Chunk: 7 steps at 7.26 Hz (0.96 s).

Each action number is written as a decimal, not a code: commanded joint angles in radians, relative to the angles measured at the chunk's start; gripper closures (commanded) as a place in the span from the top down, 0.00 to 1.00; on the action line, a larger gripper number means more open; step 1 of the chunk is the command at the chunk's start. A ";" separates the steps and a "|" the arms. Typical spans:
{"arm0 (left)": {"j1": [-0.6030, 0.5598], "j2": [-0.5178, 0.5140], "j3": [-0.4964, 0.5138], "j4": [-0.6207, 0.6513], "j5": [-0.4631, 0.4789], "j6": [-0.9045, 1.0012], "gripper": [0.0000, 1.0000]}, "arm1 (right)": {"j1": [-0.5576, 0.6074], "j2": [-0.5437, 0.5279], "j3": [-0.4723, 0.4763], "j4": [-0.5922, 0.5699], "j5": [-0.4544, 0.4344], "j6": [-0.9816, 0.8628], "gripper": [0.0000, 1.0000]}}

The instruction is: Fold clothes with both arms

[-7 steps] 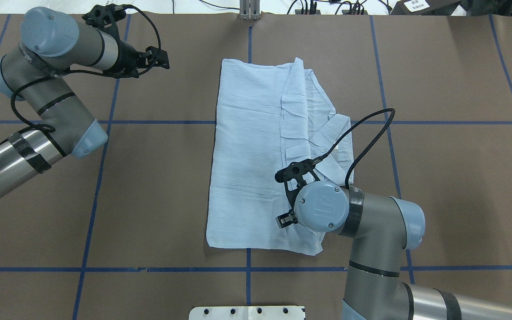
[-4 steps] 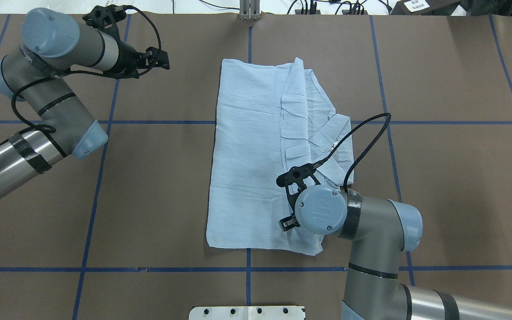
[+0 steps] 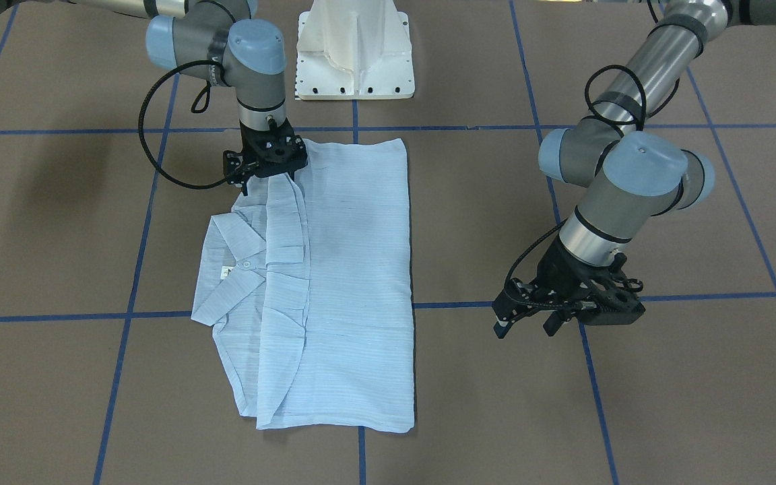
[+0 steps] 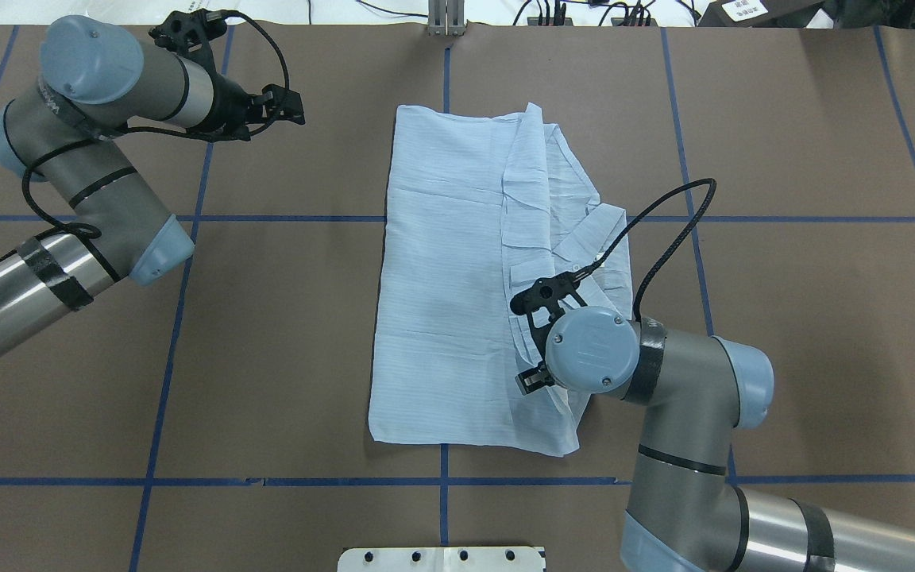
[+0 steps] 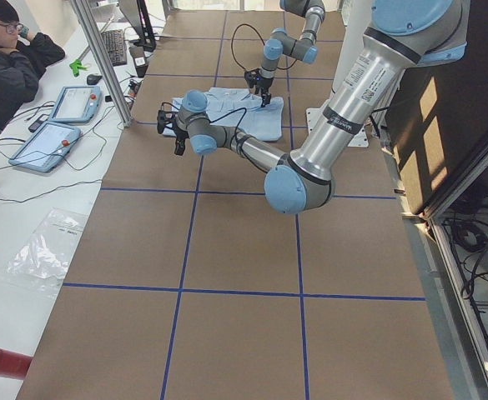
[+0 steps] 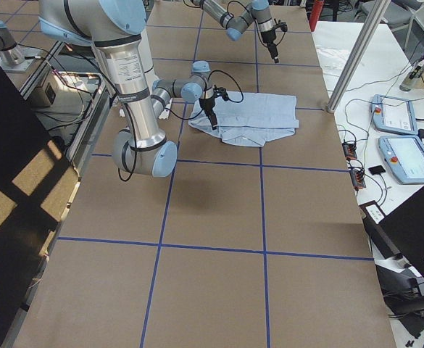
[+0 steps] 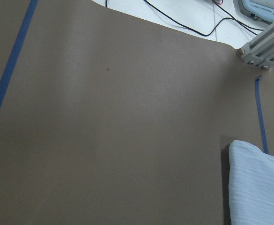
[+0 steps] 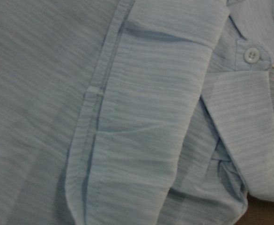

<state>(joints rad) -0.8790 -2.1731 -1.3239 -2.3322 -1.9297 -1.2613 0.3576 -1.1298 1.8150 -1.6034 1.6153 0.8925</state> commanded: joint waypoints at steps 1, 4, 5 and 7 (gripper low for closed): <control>0.002 -0.008 0.000 0.004 0.000 -0.001 1.00 | 0.036 -0.063 0.021 0.002 0.017 -0.041 1.00; 0.002 -0.011 -0.001 0.008 0.000 -0.003 1.00 | 0.078 -0.299 0.163 0.016 0.032 -0.131 1.00; 0.002 -0.013 -0.003 0.011 0.000 -0.003 1.00 | 0.089 -0.306 0.176 0.017 0.035 -0.132 1.00; 0.002 -0.011 -0.003 0.011 0.000 -0.001 1.00 | 0.156 -0.204 0.173 0.023 0.102 -0.133 1.00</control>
<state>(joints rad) -0.8775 -2.1852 -1.3265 -2.3215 -1.9297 -1.2637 0.4714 -1.3973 1.9890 -1.5833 1.6731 0.7623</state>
